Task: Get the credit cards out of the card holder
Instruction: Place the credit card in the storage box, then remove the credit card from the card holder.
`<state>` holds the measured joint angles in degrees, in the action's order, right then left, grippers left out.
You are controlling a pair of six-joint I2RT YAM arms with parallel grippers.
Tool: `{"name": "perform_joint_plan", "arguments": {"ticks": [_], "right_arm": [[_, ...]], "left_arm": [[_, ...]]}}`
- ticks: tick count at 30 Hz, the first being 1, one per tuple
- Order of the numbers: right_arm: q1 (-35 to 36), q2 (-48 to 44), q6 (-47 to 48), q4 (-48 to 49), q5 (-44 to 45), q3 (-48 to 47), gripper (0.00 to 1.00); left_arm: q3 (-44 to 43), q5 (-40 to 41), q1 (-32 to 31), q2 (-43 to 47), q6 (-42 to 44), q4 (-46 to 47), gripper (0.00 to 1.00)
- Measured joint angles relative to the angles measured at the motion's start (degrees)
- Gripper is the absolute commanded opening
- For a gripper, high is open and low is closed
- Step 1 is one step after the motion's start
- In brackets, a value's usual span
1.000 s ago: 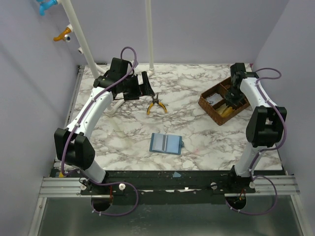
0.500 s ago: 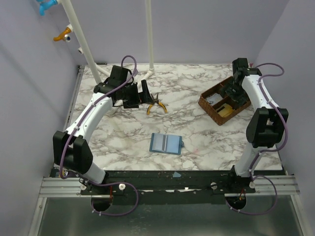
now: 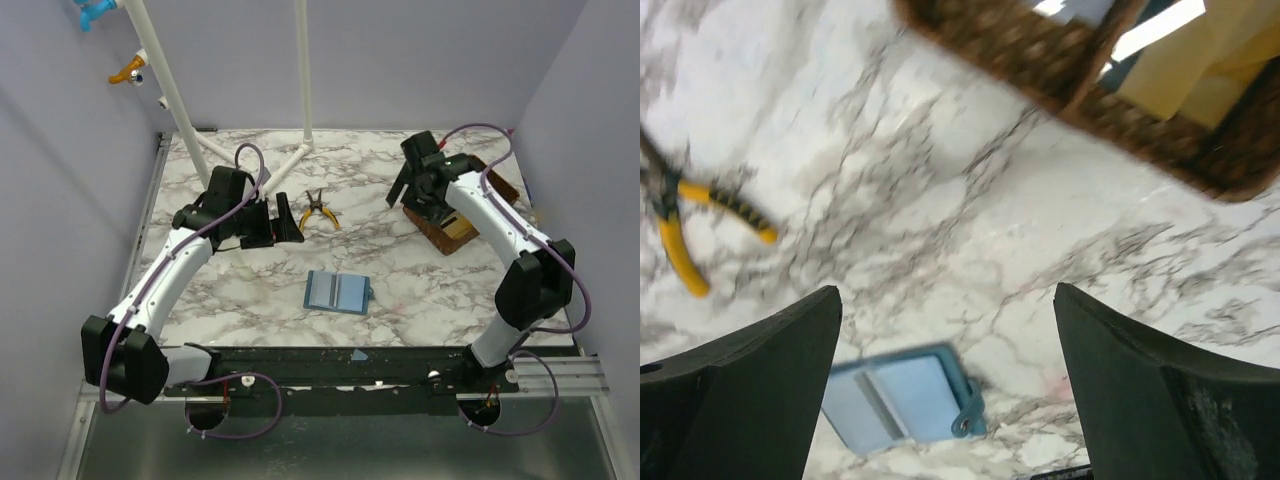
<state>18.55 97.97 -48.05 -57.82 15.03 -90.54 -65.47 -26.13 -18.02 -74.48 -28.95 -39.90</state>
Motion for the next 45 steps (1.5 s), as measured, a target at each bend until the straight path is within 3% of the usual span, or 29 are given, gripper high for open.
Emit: {"name": "perform_joint_plan", "arguments": {"ticks": [12,19,22,45], "right_arm": [[27.8,-12.3,-8.4,12.9,3.1,23.8,0.85],[41.2,-7.2,-11.9,21.8,4.7,26.7,0.79],[42.5,-3.9,-12.4,25.0,4.7,27.4,0.73],[43.8,5.4,-10.8,27.8,5.9,22.4,0.7]], "left_arm": [[16.9,-0.1,-0.1,12.1,-4.5,5.0,0.99],[23.5,-0.1,-0.5,16.9,-5.4,7.7,0.99],[24.5,-0.1,-0.8,19.2,-5.4,8.5,0.99],[27.9,-0.1,-1.1,22.5,-5.4,10.9,0.99]]}}
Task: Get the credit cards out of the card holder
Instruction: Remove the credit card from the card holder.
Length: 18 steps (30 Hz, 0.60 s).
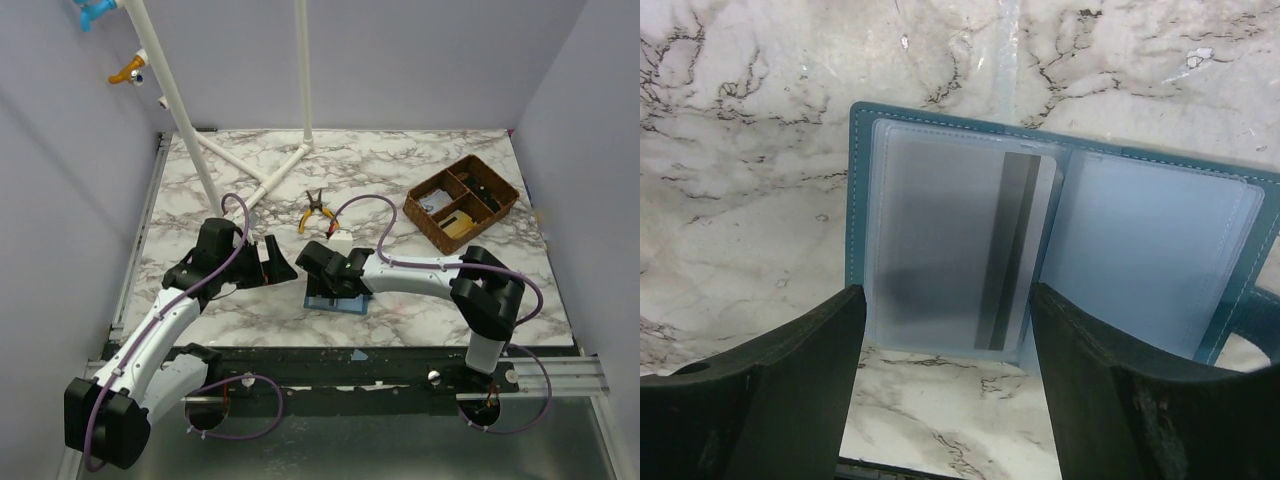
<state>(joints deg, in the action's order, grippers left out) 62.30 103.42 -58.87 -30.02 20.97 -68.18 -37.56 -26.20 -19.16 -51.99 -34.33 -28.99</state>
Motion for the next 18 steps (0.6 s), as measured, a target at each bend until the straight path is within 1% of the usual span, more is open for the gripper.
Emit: {"name": "perform_joint_plan", "arguments": {"ticks": [8,12,17,18], "right_arm": [[0.0,1.9,0.0,0.1,0.0,-0.4,0.72],[0.0,1.9,0.3,0.2,0.0,-0.4,0.71],[0.0,1.9,0.4,0.7,0.0,0.1,0.59],[0.0,1.9,0.4,0.9,0.1,0.5,0.56]], "left_arm": [[0.0,0.0,0.0,-1.5,0.0,0.5,0.99],[0.0,0.0,0.0,-2.1,0.0,0.6,0.99],[0.0,0.0,0.0,-2.4,0.0,0.7,0.98],[0.0,0.0,0.0,-2.4,0.0,0.7,0.98]]}}
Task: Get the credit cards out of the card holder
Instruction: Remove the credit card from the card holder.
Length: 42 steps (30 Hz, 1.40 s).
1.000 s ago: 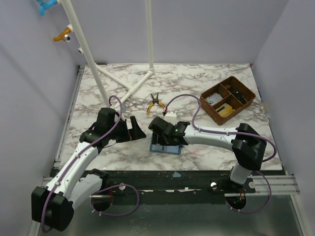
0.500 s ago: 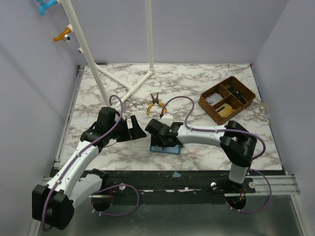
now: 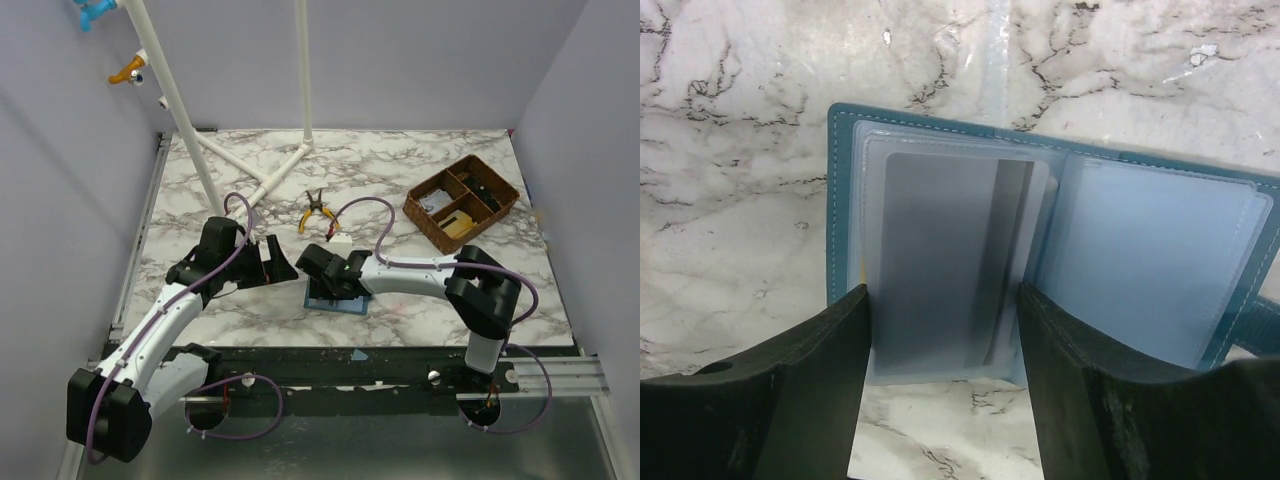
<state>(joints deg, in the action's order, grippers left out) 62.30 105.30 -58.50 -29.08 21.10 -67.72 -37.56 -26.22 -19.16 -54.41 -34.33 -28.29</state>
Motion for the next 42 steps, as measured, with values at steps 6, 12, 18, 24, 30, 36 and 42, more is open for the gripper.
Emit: {"name": "perform_joint_plan", "arguments": {"ticks": [6,12,18,24,30,36,42], "right_arm": [[-0.3,-2.9,-0.2,3.1,0.0,3.6,0.5],[-0.6,-6.2,0.0,5.7,-0.5,7.1,0.49],[-1.7,-9.4,0.0,8.7,-2.2,10.4,0.43],[-3.5,-12.7,-0.1,12.1,-4.7,14.3,0.39],[-4.9,-16.2,-0.6,13.4,-5.8,17.2,0.39],[-5.5,-19.6,-1.2,14.6,-6.4,19.8,0.39],[-6.0,-21.8,-1.9,15.8,-6.8,22.2,0.39]], "left_arm": [[0.0,0.0,0.0,-0.6,0.0,0.4,0.99],[0.0,0.0,-0.3,-1.6,0.0,1.1,0.99],[0.0,0.0,-2.2,-3.7,-0.6,2.0,0.98],[0.1,0.3,-6.2,-6.3,-2.2,3.3,0.87],[0.1,1.6,-10.0,-9.7,-4.5,5.4,0.71],[0.1,3.3,-12.3,-13.0,-6.1,6.7,0.55],[-0.6,4.6,-13.6,-16.0,-7.4,7.9,0.38]]}}
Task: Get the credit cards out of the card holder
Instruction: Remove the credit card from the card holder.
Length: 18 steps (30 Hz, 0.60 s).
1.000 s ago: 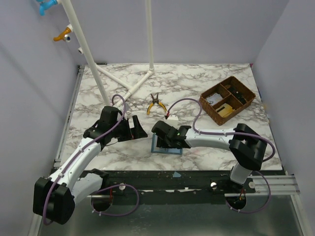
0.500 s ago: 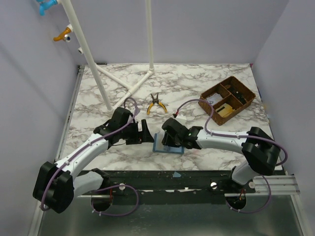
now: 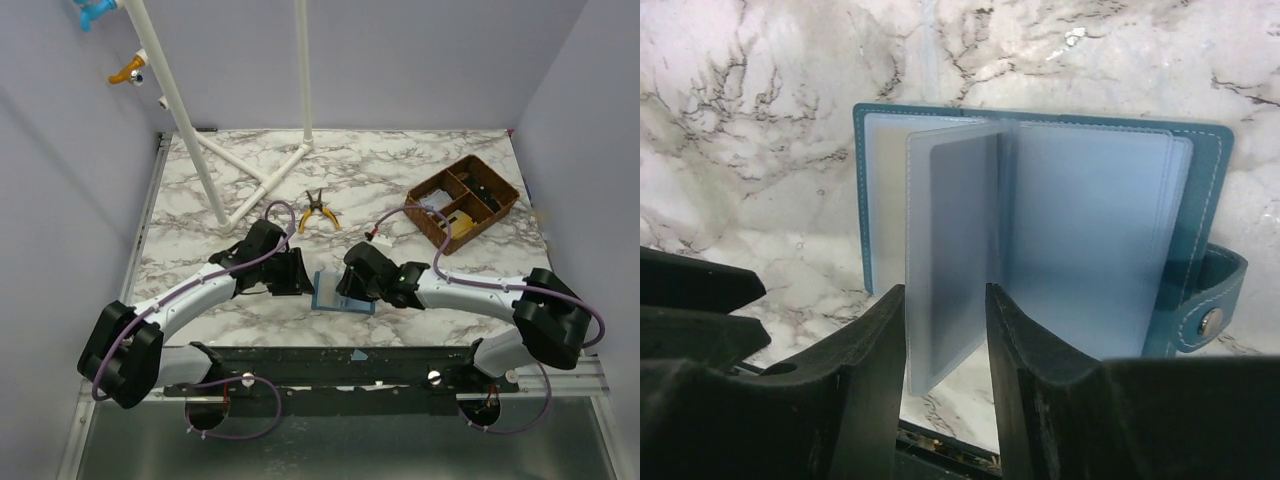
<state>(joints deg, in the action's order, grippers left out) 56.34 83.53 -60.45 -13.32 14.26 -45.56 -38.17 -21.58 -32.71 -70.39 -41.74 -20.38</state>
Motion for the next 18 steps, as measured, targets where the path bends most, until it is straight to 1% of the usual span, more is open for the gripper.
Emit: {"name": "perform_joint_plan", "arguments": {"ticks": [6,9,18], "right_arm": [[-0.2,-1.4,-1.1,0.2,-0.1,2.7,0.39],[-0.2,-2.7,-1.7,0.1,-0.1,4.0,0.39],[-0.2,-7.9,-3.3,-2.7,1.0,5.0,0.39]], "left_arm": [[-3.3,0.5,-1.7,-3.8,-0.8,1.2,0.22],[-5.4,0.6,-2.8,-6.1,-1.1,1.9,0.2],[-7.5,0.8,-4.8,-9.9,-1.7,3.3,0.19]]}}
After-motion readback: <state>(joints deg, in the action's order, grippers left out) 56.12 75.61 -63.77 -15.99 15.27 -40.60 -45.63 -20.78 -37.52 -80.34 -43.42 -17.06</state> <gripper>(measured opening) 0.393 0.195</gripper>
